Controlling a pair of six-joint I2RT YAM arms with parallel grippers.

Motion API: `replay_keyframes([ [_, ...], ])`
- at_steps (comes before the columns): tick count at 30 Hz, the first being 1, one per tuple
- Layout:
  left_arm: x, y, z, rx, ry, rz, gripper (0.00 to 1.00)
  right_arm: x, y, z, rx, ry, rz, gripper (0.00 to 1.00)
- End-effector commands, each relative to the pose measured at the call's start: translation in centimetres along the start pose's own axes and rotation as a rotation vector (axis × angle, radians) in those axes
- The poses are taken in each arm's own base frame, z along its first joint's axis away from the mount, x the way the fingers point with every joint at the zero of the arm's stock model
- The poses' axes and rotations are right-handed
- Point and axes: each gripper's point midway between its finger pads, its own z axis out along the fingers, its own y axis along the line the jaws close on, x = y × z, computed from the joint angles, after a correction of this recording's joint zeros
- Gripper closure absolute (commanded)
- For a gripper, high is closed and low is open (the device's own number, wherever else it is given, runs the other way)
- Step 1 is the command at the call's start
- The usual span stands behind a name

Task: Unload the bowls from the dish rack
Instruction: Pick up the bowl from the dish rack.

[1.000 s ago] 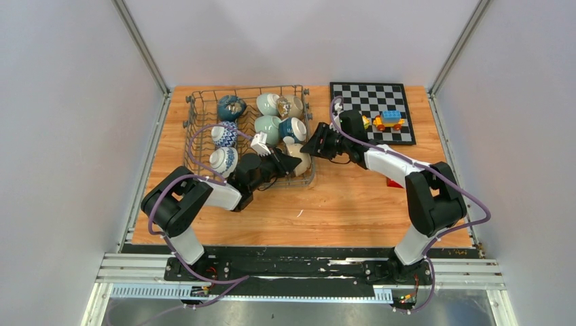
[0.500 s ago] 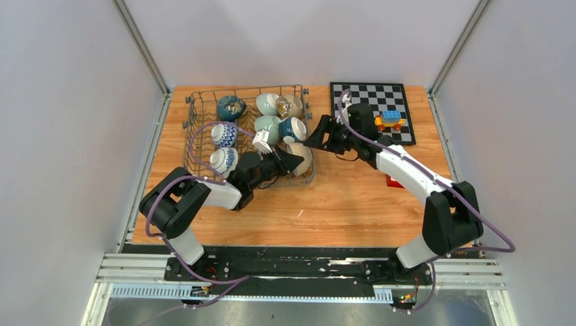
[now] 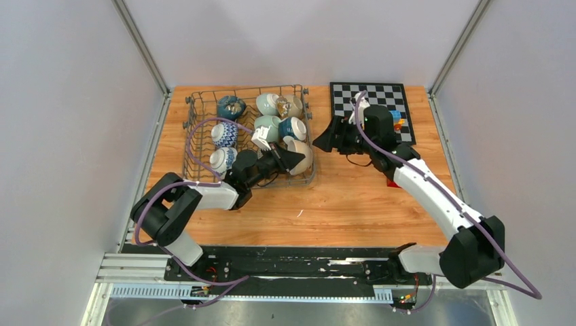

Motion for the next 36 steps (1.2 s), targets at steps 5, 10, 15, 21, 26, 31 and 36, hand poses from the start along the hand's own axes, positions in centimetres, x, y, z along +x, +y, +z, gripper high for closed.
replay_keyframes([
  [5, -3.4, -4.8, -0.6, 0.145, -0.099, 0.058, 1.00, 0.7, 0.3, -2.2, -0.015, -0.003, -0.029, 0.25],
  [10, -3.5, -5.7, -1.1, 0.180, -0.098, 0.054, 1.00, 0.9, 0.6, -3.1, -0.024, -0.008, -0.038, 0.25],
  [15, -3.9, -8.9, -2.2, 0.290, -0.072, 0.016, 1.00, 0.5, 0.3, -4.4, 0.015, -0.057, -0.045, 0.18],
  [21, -5.2, -11.8, -5.0, 0.306, -0.048, 0.079, 1.00, 0.1, 1.1, -7.9, 0.027, -0.150, 0.022, 0.04],
  [26, -5.9, -13.3, -8.6, 0.234, 0.024, 0.298, 1.00, 0.8, 2.4, -11.9, -0.020, -0.215, -0.033, 0.02],
  [31, -5.9, -14.4, -13.0, 0.148, 0.100, 0.602, 1.00, 2.2, 3.6, -15.9, -0.068, -0.258, -0.127, 0.04],
  [36, -4.1, -16.1, -16.2, 0.126, 0.168, 0.765, 1.00, 4.3, 4.6, -17.3, -0.131, -0.195, -0.200, 0.06],
])
